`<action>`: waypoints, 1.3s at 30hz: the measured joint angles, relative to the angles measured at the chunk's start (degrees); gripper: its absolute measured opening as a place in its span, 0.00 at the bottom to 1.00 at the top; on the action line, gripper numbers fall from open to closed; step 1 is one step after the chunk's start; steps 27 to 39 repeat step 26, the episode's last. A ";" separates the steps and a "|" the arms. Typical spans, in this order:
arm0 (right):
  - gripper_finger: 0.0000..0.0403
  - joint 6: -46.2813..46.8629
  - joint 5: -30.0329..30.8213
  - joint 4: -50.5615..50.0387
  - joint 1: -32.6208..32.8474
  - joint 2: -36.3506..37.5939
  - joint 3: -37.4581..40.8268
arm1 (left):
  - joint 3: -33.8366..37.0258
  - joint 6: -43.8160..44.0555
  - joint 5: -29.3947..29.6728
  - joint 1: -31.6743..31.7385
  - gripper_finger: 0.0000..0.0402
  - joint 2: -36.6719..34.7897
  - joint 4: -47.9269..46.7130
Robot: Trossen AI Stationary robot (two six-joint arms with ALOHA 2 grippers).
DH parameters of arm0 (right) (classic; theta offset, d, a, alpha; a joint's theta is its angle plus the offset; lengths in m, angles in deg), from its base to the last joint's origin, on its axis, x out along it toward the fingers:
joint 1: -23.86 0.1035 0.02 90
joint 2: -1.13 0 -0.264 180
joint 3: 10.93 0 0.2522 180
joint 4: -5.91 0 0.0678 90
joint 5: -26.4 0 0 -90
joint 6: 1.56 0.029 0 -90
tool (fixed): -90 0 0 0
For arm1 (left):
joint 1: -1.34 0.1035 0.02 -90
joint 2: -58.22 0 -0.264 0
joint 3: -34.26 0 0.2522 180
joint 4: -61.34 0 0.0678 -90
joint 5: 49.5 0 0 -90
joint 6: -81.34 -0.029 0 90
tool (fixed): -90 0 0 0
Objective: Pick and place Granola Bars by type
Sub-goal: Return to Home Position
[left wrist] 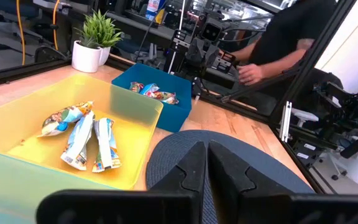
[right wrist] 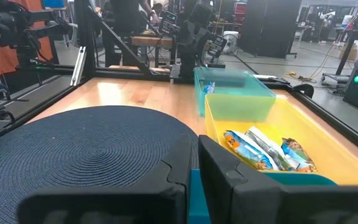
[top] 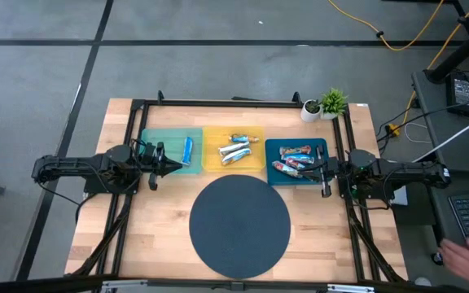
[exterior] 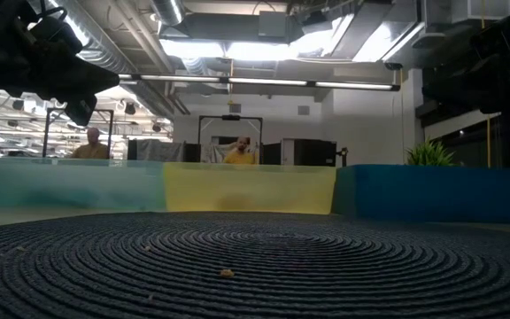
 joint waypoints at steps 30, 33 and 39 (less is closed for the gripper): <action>0.08 0.00 0.00 0.00 0.00 0.00 0.00 | 0.00 0.00 0.00 0.00 0.03 -0.01 0.01; 0.08 0.00 0.00 0.00 0.00 0.00 0.00 | 0.00 0.00 0.00 0.00 0.03 -0.01 0.01; 0.08 0.00 0.00 0.00 0.00 0.00 0.00 | 0.00 0.00 0.00 0.00 0.03 -0.01 0.01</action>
